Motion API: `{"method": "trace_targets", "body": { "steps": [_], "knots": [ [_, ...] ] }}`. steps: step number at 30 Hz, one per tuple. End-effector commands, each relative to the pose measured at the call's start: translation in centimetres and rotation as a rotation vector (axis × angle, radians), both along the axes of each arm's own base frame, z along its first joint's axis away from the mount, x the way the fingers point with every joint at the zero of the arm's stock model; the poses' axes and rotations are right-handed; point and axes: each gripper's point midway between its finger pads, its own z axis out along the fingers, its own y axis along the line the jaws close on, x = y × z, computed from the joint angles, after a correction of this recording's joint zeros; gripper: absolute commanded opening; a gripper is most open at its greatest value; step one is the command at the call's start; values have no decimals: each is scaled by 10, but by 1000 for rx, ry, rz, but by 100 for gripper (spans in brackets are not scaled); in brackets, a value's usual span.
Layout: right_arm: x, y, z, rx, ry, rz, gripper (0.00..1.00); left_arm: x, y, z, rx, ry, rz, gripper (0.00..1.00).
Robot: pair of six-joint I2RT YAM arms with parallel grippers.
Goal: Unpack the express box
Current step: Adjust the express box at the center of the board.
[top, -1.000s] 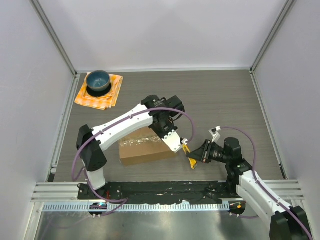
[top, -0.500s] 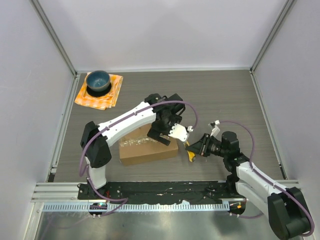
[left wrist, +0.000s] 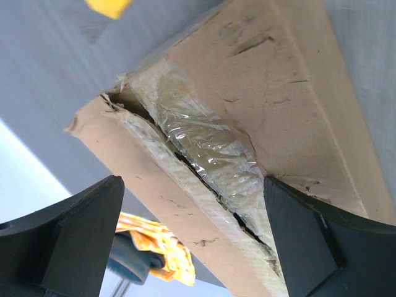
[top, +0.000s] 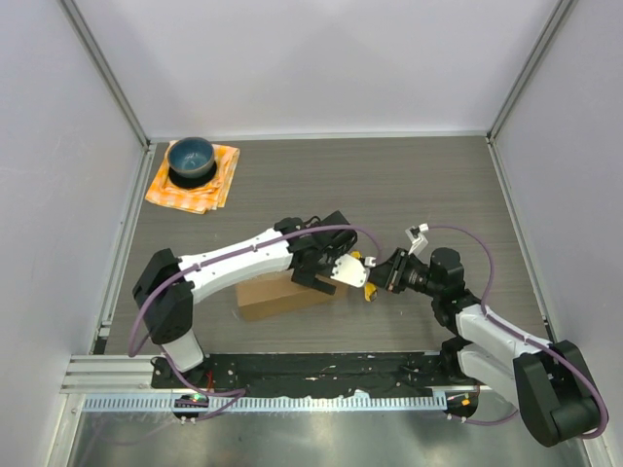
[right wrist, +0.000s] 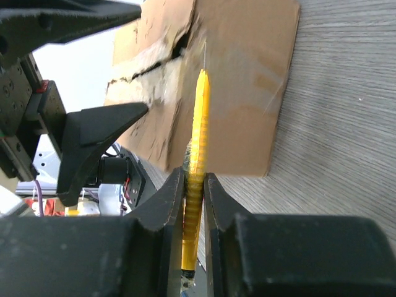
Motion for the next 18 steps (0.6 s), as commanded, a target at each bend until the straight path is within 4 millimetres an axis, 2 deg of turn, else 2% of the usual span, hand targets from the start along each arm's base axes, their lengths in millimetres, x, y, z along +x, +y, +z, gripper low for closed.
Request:
{"method": "trace_targets", "body": {
  "steps": [1,3,6,7,8,10,11,13,14,15,18],
  "knots": [
    [9,4,22,32,-97,-3,1,49,-19,27,-118,-274,68,100],
    [11,5,21,35,-96,-3,1,51,-20,28,-127,-293,73,100],
    [11,8,18,44,-89,3,1,44,-11,13,-75,-288,41,100],
    [10,9,16,45,-82,7,1,40,-3,-1,-40,-280,33,100],
    [12,10,18,53,-94,6,1,42,1,-3,-28,-292,39,100],
    [9,13,11,55,-64,17,1,38,3,-8,-23,-268,44,100],
    [9,14,12,62,-70,20,1,29,-3,-10,-58,-199,27,100],
    [4,19,7,71,-46,38,1,3,-4,0,-85,-30,29,100],
    [3,22,9,75,-53,45,1,-16,8,-1,-50,78,28,100],
    [2,25,8,73,-53,53,1,-39,-13,15,-155,223,-27,100],
    [-7,40,8,63,-56,98,1,-78,-8,36,-165,448,-53,100]
  ]
}}
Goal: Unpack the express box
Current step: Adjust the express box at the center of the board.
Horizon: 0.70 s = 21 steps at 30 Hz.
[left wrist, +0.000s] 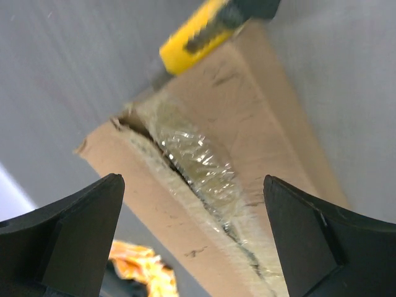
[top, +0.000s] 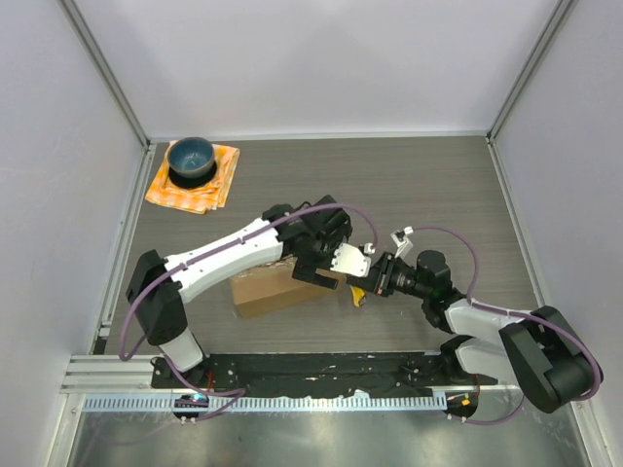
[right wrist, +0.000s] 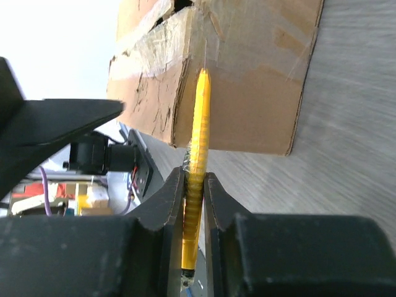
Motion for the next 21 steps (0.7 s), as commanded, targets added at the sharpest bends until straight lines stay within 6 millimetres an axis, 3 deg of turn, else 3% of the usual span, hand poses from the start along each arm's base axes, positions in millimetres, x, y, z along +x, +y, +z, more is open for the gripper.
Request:
{"method": "trace_targets", "body": {
  "steps": [1,7,8,9,13,20,21],
  "knots": [
    [-9,21,16,28,-77,64,1,-87,4,25,-46,460,-76,100],
    [-34,24,10,-1,-60,106,1,-91,11,55,-63,614,-4,100],
    [-39,21,3,-27,-29,112,1,-97,23,55,-29,667,21,100],
    [-42,21,12,-20,-67,129,1,-99,26,51,1,707,31,100],
    [-61,16,13,-60,-58,195,1,-117,54,32,132,814,66,100],
    [-56,15,15,-87,-65,185,1,-85,55,-1,154,667,283,100],
    [-56,16,14,-85,-59,190,1,-77,63,-7,193,619,327,100]
  ]
}}
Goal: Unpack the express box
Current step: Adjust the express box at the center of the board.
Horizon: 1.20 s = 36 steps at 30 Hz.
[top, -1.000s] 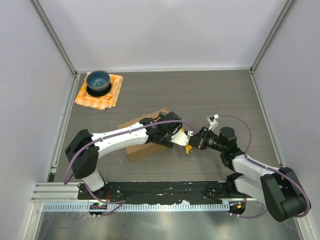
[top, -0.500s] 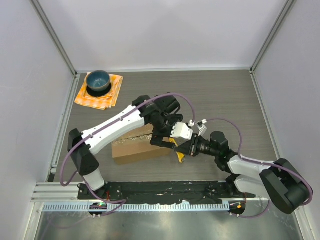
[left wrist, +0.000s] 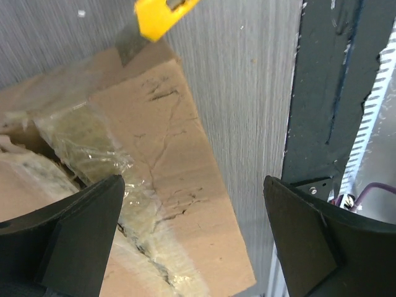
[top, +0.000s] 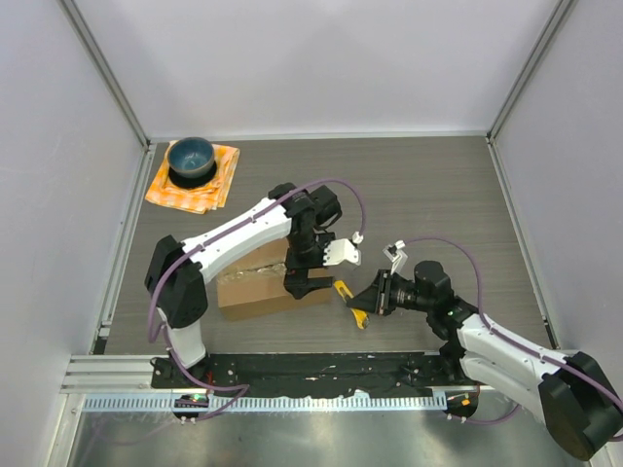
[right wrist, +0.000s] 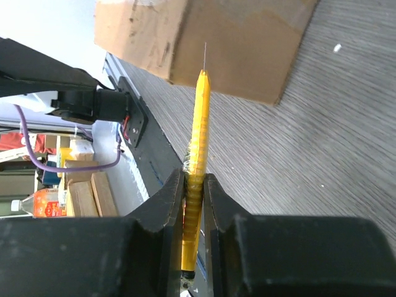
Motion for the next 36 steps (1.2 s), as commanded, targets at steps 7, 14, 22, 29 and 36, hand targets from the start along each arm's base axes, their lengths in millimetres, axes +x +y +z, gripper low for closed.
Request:
{"method": "trace_targets", "body": {
  "steps": [7,14,22,29,36],
  "knots": [
    [5,4,9,-17,-47,32,1,-6,37,-19,275,25,220,100],
    [5,4,10,-8,-51,27,1,-6,32,-35,263,24,147,100],
    [-5,1,9,-9,-53,52,1,-18,46,-23,133,-232,-438,99],
    [-10,-3,7,-25,-57,55,1,-14,58,-22,64,-376,-729,81],
    [-13,-12,6,-51,-57,18,1,0,57,-38,28,-541,-931,58]
  ]
}}
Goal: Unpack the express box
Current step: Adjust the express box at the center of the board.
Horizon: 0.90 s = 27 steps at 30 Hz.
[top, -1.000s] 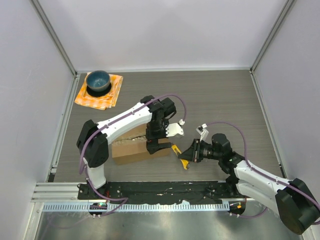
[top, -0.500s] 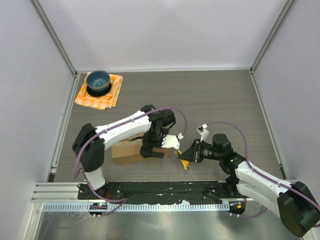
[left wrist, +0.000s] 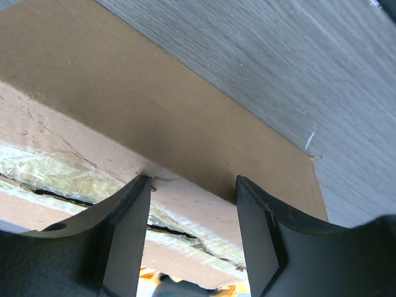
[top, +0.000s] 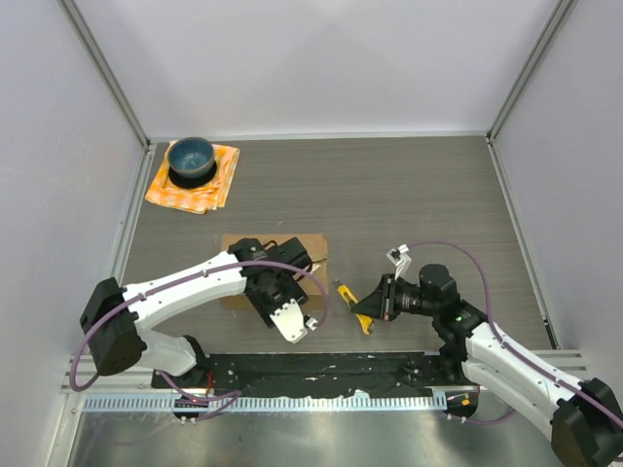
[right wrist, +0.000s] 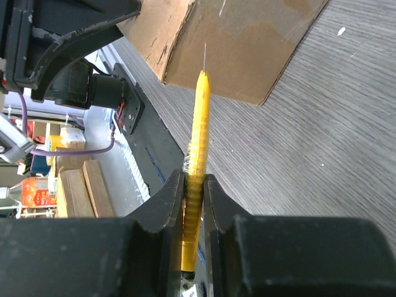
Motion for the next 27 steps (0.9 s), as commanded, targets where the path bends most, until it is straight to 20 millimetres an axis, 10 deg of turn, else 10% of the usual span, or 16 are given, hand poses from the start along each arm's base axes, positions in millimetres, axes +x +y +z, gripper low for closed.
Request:
{"method": "trace_targets", "body": {
  "steps": [1,7,12,20,27],
  "knots": [
    [1,-4,7,-5,-43,-19,1,18,-21,-5,-58,-84,-160,58],
    [-1,-4,11,12,-32,-27,1,9,-27,-7,9,60,-85,46],
    [-3,-6,14,17,-36,-33,1,18,-17,-7,1,-82,-363,0],
    [-6,-8,22,7,-53,-23,1,13,11,-6,16,-165,-526,0],
    [-22,-10,28,-16,-38,31,1,42,-5,22,-150,-304,-252,13]
  ]
}}
